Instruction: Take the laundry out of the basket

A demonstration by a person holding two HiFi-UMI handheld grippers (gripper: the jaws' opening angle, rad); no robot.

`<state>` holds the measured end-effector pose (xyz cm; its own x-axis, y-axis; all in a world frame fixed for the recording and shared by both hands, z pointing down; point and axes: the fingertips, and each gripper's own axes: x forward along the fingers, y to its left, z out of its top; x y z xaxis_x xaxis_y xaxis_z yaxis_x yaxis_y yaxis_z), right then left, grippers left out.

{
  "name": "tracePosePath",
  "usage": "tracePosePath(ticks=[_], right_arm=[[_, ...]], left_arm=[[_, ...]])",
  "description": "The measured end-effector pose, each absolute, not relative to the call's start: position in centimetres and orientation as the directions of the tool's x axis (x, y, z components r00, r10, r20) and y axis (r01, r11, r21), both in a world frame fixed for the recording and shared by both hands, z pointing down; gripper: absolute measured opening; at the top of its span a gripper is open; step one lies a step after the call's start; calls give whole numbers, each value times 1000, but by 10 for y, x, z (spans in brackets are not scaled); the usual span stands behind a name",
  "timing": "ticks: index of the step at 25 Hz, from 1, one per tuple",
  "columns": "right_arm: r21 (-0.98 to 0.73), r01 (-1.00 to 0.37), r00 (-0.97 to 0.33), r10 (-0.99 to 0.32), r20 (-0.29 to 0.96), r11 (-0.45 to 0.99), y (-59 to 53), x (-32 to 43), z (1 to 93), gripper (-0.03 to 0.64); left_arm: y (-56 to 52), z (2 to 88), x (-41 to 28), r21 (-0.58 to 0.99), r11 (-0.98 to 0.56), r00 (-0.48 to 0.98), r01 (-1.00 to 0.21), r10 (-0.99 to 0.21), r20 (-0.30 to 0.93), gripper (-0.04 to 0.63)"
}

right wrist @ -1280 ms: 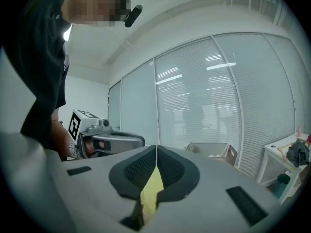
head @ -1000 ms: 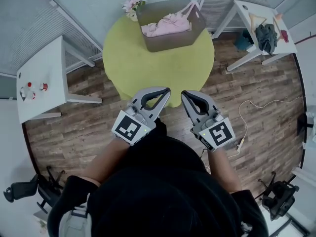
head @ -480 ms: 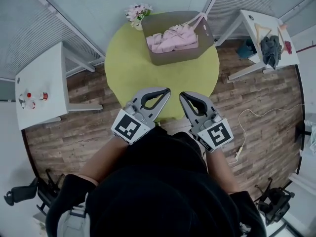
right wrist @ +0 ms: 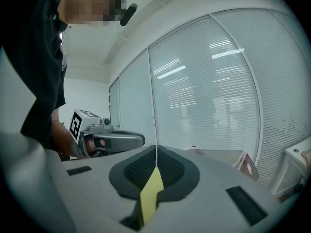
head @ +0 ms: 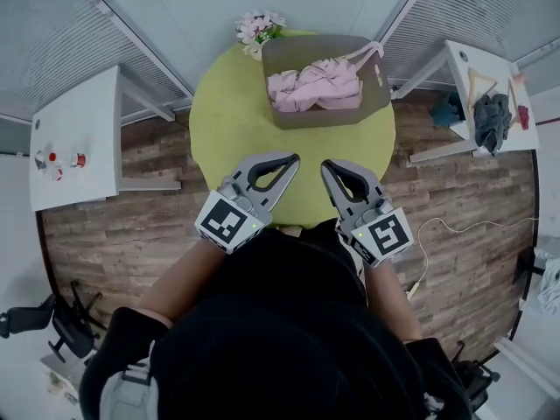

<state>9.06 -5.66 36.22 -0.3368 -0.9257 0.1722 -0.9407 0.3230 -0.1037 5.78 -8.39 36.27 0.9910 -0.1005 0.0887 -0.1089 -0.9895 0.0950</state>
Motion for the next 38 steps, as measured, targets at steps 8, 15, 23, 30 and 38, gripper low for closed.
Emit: tracePosePath(ticks=[8, 15, 23, 30, 38], right_arm=[[-84, -883, -470, -860, 200, 462, -97, 145, 364, 25], [-89, -832, -554, -809, 196, 548, -123, 184, 365, 25], [-95, -765, -642, -741, 199, 637, -142, 222, 371, 25], [-118, -706, -702, -668, 247, 699, -162, 240, 390, 25], [-99, -698, -690, -629, 359, 709, -200, 228, 425, 26]], left_arm=[[-113, 365, 95, 68, -965, 960, -255, -244, 141, 9], [-136, 363, 126, 100, -913, 916, -396, -384, 118, 9], [-150, 364, 155, 59, -862, 859, -504, -492, 144, 9], [-164, 363, 161, 39, -804, 799, -593, -582, 152, 9], [-199, 376, 147, 12, -798, 789, -603, -593, 162, 9]])
